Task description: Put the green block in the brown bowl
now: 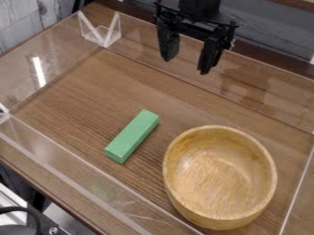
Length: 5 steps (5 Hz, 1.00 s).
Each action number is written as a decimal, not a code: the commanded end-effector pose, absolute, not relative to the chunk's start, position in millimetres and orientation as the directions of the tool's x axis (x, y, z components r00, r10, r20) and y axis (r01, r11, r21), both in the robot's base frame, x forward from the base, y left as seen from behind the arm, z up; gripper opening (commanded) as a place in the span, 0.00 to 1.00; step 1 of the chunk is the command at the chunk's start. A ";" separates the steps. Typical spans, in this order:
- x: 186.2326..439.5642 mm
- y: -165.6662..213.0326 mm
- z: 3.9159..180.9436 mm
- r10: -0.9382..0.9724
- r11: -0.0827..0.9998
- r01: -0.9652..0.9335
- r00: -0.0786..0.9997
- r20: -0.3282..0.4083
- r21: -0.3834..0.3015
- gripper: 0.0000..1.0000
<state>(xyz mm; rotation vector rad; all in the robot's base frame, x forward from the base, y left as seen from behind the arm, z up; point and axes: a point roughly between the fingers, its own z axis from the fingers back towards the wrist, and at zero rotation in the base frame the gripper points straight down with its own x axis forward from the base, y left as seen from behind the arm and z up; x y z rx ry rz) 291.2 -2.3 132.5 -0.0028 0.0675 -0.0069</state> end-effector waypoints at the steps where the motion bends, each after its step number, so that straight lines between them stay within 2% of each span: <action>1: 282.0 6.2 121.6 -0.072 0.997 0.072 0.995 -0.069 -0.008 1.00; 2: 262.5 16.1 100.1 -0.170 0.985 0.170 0.983 -0.072 -0.013 1.00; 4: 232.2 29.5 89.2 -0.265 0.964 0.265 0.964 0.012 0.000 1.00; 5: 228.5 32.6 81.2 -0.277 0.961 0.277 0.960 0.031 0.001 1.00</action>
